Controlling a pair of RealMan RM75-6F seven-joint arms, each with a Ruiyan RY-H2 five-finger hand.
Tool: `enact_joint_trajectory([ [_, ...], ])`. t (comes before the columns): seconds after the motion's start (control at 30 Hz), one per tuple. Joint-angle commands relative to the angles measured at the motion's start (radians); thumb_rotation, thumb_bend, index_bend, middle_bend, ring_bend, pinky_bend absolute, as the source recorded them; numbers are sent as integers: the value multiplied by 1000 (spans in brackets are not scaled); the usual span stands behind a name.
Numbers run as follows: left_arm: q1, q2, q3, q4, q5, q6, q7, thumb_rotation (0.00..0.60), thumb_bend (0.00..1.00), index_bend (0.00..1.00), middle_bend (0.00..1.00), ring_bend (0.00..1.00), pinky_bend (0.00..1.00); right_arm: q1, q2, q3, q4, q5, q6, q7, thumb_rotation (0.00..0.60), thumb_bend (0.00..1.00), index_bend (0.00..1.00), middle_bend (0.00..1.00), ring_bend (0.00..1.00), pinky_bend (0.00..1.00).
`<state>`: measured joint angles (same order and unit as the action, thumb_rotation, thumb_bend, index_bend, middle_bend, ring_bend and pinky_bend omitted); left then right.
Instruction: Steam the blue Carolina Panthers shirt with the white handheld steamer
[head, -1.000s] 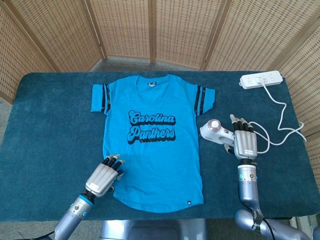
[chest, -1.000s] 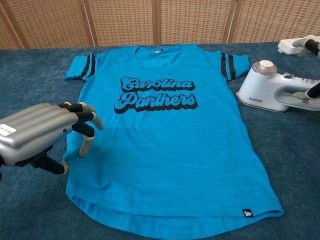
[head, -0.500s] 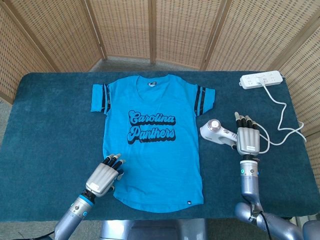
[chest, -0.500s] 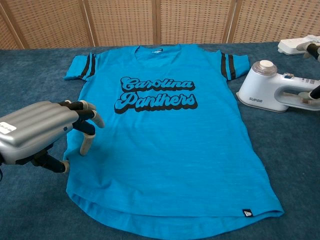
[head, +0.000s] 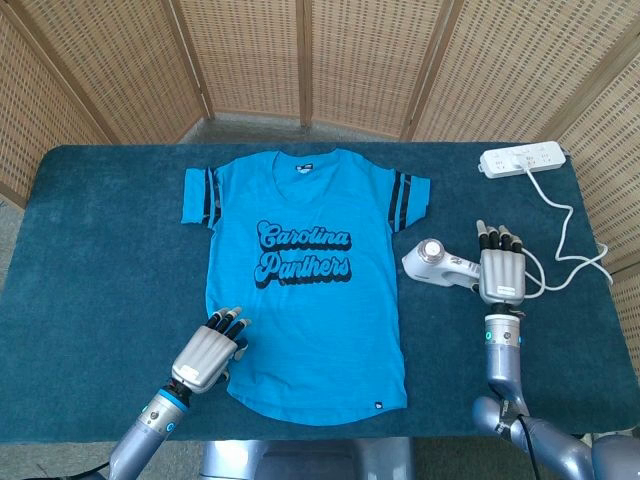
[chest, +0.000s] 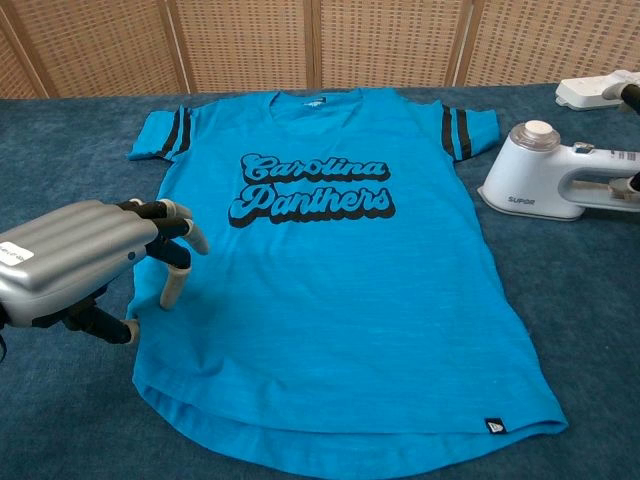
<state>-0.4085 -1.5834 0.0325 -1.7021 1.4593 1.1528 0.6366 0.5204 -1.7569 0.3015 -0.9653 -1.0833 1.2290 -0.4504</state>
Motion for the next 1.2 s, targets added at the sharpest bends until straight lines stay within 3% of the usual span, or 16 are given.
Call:
enact_joint_trajectory([
  [0.03, 0, -1, 0, -1, -3, 0, 1, 496, 380, 609, 248, 114, 150, 14, -9, 5, 44, -1, -25, 13, 600, 313, 104, 195, 124, 159],
  [0.37, 3, 6, 4, -10, -9, 9, 10, 498, 379, 609, 248, 114, 150, 55, -58, 17, 143, 7, -83, 27, 600, 342, 145, 223, 154, 162],
  [0.77, 5, 8, 9, -9, -14, 12, 1, 496, 380, 609, 248, 114, 150, 86, -75, 37, 205, 21, -120, 24, 600, 362, 366, 352, 320, 246],
  [1.03, 4, 7, 10, -8, -16, 11, 1, 499, 380, 608, 248, 114, 150, 94, -72, 30, 218, 13, -154, 48, 600, 369, 561, 544, 521, 442],
  [1.2, 4, 7, 10, -7, -16, 13, 0, 497, 380, 609, 248, 114, 150, 94, -55, 27, 202, 8, -172, 70, 600, 368, 629, 626, 611, 563],
])
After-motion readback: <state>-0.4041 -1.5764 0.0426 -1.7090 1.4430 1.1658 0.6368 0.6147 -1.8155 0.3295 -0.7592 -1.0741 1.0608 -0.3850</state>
